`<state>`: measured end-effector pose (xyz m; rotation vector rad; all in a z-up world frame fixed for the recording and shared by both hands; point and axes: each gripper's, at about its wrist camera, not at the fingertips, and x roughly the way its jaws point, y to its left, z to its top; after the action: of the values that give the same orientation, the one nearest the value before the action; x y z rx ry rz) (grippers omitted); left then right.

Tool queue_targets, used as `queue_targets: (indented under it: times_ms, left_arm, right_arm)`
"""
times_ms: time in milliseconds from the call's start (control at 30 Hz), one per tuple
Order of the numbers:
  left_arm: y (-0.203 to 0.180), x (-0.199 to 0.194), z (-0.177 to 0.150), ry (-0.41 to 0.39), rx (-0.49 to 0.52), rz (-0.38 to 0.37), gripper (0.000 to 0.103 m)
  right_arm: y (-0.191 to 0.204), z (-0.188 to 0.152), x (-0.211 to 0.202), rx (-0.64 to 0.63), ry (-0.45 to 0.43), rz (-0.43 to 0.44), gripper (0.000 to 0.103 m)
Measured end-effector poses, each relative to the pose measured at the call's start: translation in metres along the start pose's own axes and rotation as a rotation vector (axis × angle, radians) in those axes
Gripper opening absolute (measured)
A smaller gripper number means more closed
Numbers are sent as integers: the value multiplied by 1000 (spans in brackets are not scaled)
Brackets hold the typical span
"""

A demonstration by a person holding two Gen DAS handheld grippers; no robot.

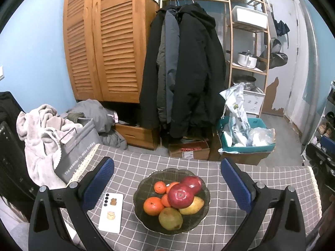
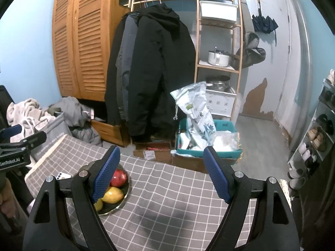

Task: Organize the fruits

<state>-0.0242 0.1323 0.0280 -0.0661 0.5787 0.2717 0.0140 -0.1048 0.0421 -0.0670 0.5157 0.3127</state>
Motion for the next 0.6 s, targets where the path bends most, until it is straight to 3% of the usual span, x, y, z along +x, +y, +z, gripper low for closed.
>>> queue_targets:
  times_ms: [600]
  left_arm:
    - [3, 2, 0, 6, 0, 13, 102]
  right_arm:
    - [2, -4, 4, -9, 5, 4, 80]
